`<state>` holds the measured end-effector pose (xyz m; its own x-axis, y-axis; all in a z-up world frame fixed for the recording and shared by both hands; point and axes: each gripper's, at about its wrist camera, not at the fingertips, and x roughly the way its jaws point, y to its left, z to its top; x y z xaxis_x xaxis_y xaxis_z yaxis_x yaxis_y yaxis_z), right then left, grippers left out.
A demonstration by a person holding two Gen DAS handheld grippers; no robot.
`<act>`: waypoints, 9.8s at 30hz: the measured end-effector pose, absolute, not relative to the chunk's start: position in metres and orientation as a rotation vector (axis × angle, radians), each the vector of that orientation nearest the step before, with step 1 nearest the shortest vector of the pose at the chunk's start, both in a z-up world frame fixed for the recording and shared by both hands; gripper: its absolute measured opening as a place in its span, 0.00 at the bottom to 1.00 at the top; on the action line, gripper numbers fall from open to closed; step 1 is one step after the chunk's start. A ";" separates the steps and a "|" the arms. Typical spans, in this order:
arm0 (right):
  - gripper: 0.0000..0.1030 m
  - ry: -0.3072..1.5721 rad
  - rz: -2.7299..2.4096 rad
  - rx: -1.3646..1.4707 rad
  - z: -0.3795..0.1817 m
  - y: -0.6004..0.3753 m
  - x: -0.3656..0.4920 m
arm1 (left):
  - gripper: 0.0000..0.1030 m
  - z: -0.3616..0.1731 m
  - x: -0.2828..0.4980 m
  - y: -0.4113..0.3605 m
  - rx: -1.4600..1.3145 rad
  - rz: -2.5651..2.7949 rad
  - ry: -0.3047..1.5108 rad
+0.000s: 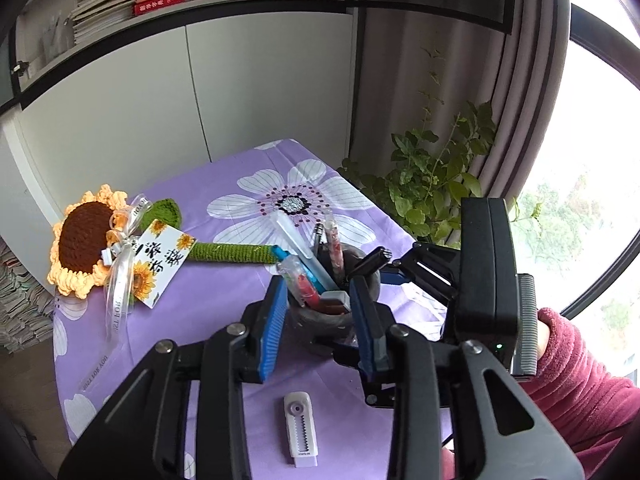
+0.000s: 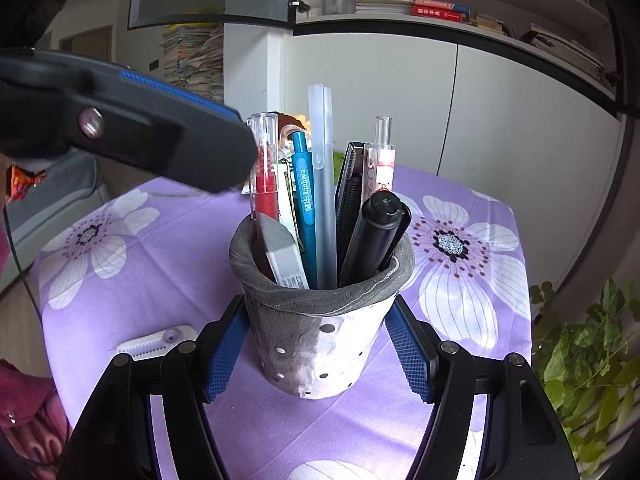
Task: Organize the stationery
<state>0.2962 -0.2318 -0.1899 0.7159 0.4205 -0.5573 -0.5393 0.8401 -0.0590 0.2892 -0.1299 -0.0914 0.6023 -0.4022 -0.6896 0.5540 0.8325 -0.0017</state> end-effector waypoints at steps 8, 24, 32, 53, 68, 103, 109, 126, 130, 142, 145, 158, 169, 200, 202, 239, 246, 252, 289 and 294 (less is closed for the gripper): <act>0.69 0.558 0.533 -0.230 -0.190 -0.232 0.296 | 0.44 -0.136 0.284 -0.102 0.186 -0.444 0.864; 0.69 0.558 0.533 -0.229 -0.189 -0.231 0.295 | 0.44 -0.205 0.303 -0.116 0.223 -0.408 1.067; 0.69 0.559 0.533 -0.229 -0.189 -0.231 0.295 | 0.33 -0.220 0.311 -0.114 0.222 -0.404 1.113; 0.69 0.558 0.532 -0.230 -0.189 -0.232 0.295 | 0.23 -0.180 0.292 -0.098 0.159 -0.414 1.031; 0.69 0.558 0.531 -0.230 -0.189 -0.232 0.296 | 0.23 -0.065 0.278 -0.110 0.111 -0.555 0.714; 0.69 0.557 0.528 -0.236 -0.189 -0.231 0.295 | 0.36 -0.083 0.320 -0.145 0.136 -0.568 0.783; 0.69 0.557 0.528 -0.236 -0.189 -0.231 0.295 | 0.36 -0.083 0.320 -0.143 0.129 -0.567 0.785; 0.69 0.557 0.527 -0.238 -0.189 -0.231 0.295 | 0.35 -0.091 0.322 -0.142 0.152 -0.493 0.783; 0.69 0.556 0.527 -0.238 -0.189 -0.231 0.295 | 0.35 -0.090 0.322 -0.138 0.143 -0.502 0.781; 0.69 0.557 0.527 -0.237 -0.189 -0.231 0.294 | 0.44 -0.082 0.313 -0.105 0.052 -0.439 0.740; 0.69 0.555 0.525 -0.240 -0.189 -0.231 0.294 | 0.45 -0.086 0.309 -0.096 0.038 -0.421 0.750; 0.78 0.546 0.523 -0.156 -0.184 -0.238 0.292 | 0.56 -0.116 0.287 -0.055 0.030 -0.326 0.759; 0.78 0.545 0.339 -0.054 -0.180 -0.226 0.288 | 0.58 -0.136 0.274 -0.015 -0.023 -0.290 0.767; 0.69 0.505 0.270 -0.066 -0.141 -0.151 0.284 | 0.82 -0.137 0.269 0.033 0.006 -0.233 0.591; 0.69 0.517 0.271 -0.067 -0.142 -0.143 0.289 | 0.85 -0.137 0.269 0.039 -0.003 -0.228 0.577; 0.69 0.591 0.192 -0.054 -0.166 -0.105 0.340 | 0.87 -0.152 0.286 0.061 -0.002 -0.229 0.620; 0.69 0.606 0.204 -0.068 -0.164 -0.105 0.340 | 0.87 -0.148 0.281 0.055 0.020 -0.229 0.613; 0.69 0.587 0.213 -0.062 -0.158 -0.109 0.332 | 0.87 -0.145 0.278 0.059 0.008 -0.218 0.611; 0.84 0.309 0.015 0.014 -0.020 -0.174 0.131 | 0.99 -0.015 0.122 0.000 0.088 -0.283 0.283; 0.86 0.234 0.017 0.016 0.003 -0.174 0.087 | 0.99 -0.002 0.091 -0.001 0.096 -0.255 0.240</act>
